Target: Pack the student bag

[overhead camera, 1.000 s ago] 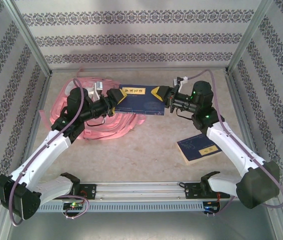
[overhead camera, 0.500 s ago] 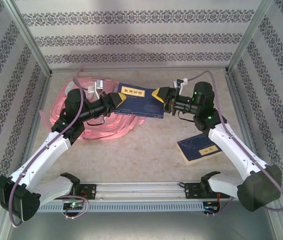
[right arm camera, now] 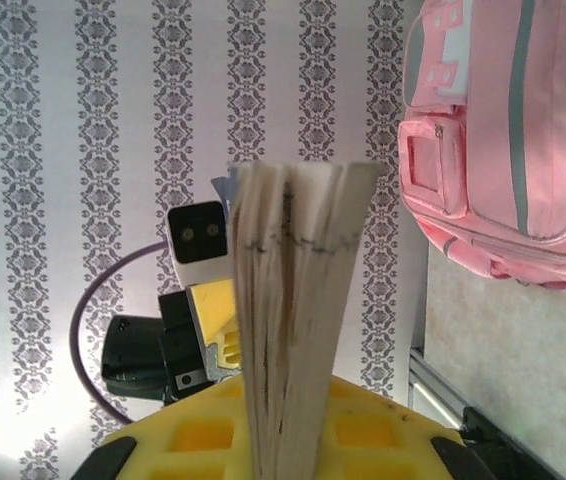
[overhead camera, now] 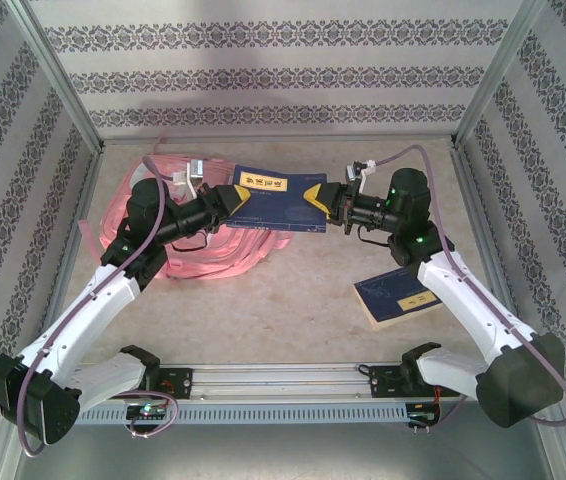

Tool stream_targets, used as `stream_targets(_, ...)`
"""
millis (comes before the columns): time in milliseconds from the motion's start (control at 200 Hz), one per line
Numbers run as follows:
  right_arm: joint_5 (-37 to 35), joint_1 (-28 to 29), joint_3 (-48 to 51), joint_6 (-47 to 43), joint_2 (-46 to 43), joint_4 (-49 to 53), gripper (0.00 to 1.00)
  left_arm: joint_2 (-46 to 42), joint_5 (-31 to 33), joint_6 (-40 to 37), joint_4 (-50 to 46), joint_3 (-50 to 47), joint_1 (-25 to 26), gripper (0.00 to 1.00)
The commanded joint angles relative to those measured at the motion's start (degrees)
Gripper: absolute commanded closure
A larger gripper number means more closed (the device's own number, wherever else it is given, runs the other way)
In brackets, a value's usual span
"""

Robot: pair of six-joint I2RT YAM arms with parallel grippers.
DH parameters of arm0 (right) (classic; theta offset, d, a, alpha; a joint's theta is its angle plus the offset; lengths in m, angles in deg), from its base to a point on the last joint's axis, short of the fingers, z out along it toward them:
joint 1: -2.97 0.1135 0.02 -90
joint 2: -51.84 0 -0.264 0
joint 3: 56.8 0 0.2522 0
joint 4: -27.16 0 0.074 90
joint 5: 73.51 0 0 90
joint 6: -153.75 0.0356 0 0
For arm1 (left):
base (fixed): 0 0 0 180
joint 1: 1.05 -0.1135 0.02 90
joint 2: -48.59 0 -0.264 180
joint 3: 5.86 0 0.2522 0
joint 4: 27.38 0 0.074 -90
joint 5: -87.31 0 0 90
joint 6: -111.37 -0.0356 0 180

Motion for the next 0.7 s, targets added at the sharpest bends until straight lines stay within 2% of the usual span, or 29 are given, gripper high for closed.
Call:
stream_targets(0, -0.03, -0.02, -1.2, -2.72, -0.71, 0.27, 1.0, -0.03, 0.69, -3.58, -1.77, 0.18, -0.48, 0.89)
stream_targets(95, -3.06, -2.58, -1.38, -8.32, -3.32, 9.97, 1.0, 0.37, 4.84, -9.8, -15.01, 3.52, -1.92, 0.51)
stream_targets(140, -4.94, -3.22, -2.87, -13.22, -3.89, 18.47, 1.0, 1.07, 7.64, -13.07, -22.29, 5.56, -3.13, 0.4)
stream_targets(180, -7.51, -3.22, -4.84, -18.54, -3.78, 27.38, 1.0, 2.16, 9.22, -16.33, -27.12, 7.25, -4.1, 0.36)
stream_targets(220, -9.97, -2.88, -6.66, -23.07, -3.47, 34.55, 1.0, 3.54, 10.77, -19.88, -31.08, 9.0, -4.76, 0.33)
stream_targets(300, -15.93, -2.78, -8.43, -27.87, -4.07, 42.09, 1.0, 6.82, 15.67, -26.89, -38.8, 13.21, -5.58, 0.3)
stream_targets(395, -25.14, -2.97, -10.8, -32.43, -5.03, 49.39, 1.0, 12.12, 17.4, -34.08, -42.28, 16.95, -5.81, 0.29)
stream_targets(425, -26.02, -3.23, -11.34, -33.9, -4.92, 50.84, 1.0, 14.05, 17.08, -35.98, -42.83, 18.19, -5.84, 0.31)
stream_targets(515, -25.71, -3.56, -12.53, -36.52, -3.28, 53.02, 1.0, 20.38, 18.76, -39.71, -45.71, 22.89, -5.74, 0.33)
stream_targets(600, -20.84, -3.52, -10.93, -35.27, -2.5, 48.87, 1.0, 25.69, 22.32, -43.07, -48.28, 27.18, -5.73, 0.32)
stream_targets(695, -20.23, -3.4, -9.45, -34.22, -2.46, 47.66, 1.0, 31.07, 23.64, -47.04, -48.55, 30.63, -6.25, 0.32)
